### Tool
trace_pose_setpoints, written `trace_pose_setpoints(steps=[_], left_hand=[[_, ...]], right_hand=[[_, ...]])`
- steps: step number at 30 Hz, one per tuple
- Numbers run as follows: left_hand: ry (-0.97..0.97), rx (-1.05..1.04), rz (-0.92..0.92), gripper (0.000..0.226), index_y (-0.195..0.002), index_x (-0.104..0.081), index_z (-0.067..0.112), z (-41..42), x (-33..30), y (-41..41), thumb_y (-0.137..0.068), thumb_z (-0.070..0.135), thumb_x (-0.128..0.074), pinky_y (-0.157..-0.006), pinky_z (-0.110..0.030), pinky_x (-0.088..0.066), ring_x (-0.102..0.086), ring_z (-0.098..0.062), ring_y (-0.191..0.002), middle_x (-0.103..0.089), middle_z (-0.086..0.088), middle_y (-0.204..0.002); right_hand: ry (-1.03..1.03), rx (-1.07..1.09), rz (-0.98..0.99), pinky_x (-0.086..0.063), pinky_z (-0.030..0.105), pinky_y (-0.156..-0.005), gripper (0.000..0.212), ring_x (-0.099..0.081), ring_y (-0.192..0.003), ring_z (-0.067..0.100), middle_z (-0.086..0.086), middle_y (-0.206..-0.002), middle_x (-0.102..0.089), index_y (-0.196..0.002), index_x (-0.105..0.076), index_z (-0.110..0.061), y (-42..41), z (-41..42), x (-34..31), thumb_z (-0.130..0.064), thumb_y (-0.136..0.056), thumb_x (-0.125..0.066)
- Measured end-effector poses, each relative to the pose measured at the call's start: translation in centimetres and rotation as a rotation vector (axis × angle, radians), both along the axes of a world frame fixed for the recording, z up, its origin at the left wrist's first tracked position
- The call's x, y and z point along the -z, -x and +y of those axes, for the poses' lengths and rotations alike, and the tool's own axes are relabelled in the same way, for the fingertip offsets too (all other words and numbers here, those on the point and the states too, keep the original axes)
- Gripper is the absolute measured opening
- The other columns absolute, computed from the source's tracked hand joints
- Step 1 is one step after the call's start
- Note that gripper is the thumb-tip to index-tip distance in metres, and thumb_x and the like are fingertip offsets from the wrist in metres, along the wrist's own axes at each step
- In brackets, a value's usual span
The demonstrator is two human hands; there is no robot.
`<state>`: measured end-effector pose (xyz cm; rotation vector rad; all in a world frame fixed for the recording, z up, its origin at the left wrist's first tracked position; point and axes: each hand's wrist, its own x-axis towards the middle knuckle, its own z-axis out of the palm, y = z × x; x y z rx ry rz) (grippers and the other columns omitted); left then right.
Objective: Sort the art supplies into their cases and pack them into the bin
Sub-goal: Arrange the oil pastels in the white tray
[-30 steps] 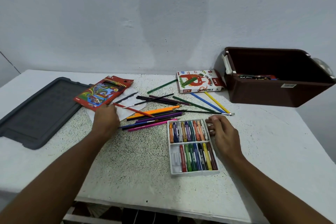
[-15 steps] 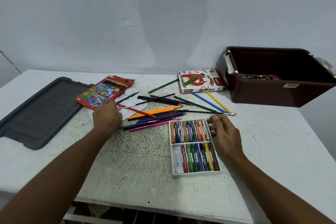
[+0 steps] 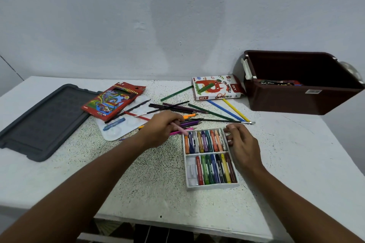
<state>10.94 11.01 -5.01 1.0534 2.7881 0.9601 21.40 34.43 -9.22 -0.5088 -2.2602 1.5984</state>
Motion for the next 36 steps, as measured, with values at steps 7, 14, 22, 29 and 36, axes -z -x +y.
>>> trace_pose_setpoints(steps=[7,14,22,29,36], left_hand=[[0.060,0.291,-0.174,0.028,-0.102,-0.071,0.007,1.6,-0.2,-1.9,-0.085,-0.011,-0.058,-0.073,-0.010,-0.046,-0.059,0.001,-0.086,-0.064,0.004,-0.094],[0.149,0.399,-0.274,0.030,-0.096,-0.076,0.013,2.0,-0.6,-2.9,-0.084,-0.010,-0.061,-0.079,-0.015,-0.050,-0.060,0.005,-0.088,-0.067,0.012,-0.091],[0.211,0.436,-0.190,0.031,-0.102,-0.075,0.017,3.1,-0.5,-4.1,-0.083,-0.005,-0.065,-0.073,-0.001,-0.036,-0.055,0.002,-0.086,-0.068,0.007,-0.097],[0.209,0.409,-0.159,0.023,-0.097,-0.075,0.017,2.6,-0.5,-4.3,-0.081,0.001,-0.071,-0.077,-0.021,-0.052,-0.063,-0.008,-0.087,-0.068,0.002,-0.097],[0.216,0.448,-0.028,0.016,-0.093,-0.076,0.017,2.3,-0.1,-4.4,-0.082,0.006,-0.072,-0.074,-0.015,-0.043,-0.055,-0.004,-0.086,-0.070,0.004,-0.094]], right_hand=[[0.004,-0.002,0.008,-0.057,0.046,-0.072,0.024,-0.069,-0.071,0.014,-0.006,-0.078,-0.071,-0.091,-0.062,-0.030,0.0,0.0,0.0,-0.045,-0.099,-0.044],[-0.007,-0.001,0.012,-0.058,0.040,-0.070,0.024,-0.068,-0.070,0.009,-0.008,-0.080,-0.071,-0.092,-0.062,-0.028,-0.1,0.0,-0.1,-0.043,-0.099,-0.045],[-0.022,-0.012,0.009,-0.058,0.043,-0.070,0.025,-0.068,-0.072,0.012,-0.006,-0.080,-0.071,-0.091,-0.061,-0.031,0.0,0.1,0.1,-0.046,-0.099,-0.043],[-0.021,-0.017,0.002,-0.058,0.041,-0.069,0.024,-0.068,-0.069,0.009,-0.007,-0.078,-0.071,-0.091,-0.061,-0.031,-0.1,0.1,0.0,-0.046,-0.099,-0.043],[-0.014,-0.033,-0.009,-0.059,0.043,-0.069,0.024,-0.069,-0.070,0.009,-0.008,-0.081,-0.071,-0.093,-0.060,-0.032,-0.2,0.1,0.1,-0.047,-0.099,-0.042]])
